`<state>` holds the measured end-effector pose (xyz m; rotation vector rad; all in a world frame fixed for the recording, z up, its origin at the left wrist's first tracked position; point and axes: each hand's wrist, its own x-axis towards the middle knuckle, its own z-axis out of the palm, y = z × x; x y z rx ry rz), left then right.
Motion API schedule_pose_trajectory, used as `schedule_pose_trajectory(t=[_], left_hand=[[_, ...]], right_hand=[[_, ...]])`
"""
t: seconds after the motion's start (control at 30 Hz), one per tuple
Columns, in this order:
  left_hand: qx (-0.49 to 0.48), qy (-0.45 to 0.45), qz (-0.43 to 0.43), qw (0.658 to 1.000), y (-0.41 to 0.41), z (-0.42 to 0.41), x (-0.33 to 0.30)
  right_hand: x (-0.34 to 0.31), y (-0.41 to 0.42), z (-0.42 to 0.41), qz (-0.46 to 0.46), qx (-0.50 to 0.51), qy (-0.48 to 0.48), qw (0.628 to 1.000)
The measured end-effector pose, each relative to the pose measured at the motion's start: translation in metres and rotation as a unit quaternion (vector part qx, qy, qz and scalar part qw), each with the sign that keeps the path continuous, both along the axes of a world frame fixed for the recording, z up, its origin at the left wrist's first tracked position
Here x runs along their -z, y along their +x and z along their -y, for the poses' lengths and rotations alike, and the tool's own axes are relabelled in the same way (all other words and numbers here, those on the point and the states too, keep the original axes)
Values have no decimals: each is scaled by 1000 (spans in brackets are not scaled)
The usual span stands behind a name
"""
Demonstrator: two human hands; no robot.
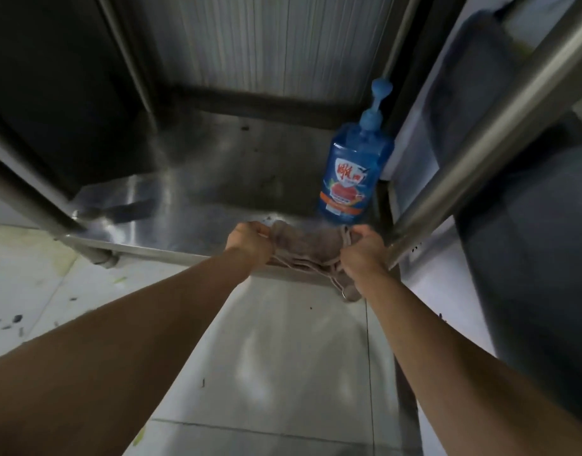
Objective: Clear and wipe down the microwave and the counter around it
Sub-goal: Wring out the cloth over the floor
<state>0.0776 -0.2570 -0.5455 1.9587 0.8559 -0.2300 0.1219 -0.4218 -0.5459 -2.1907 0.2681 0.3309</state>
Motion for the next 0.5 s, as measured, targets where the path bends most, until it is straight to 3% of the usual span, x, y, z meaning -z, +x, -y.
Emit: schedule_pose_trajectory(t=[0.3, 0.5], left_hand=[[25, 36, 56, 997, 58, -7, 88], [124, 167, 3, 978, 51, -10, 96]], right_hand=[[76, 52, -10, 25, 72, 47, 996], [88, 44, -5, -35, -73, -84, 993]])
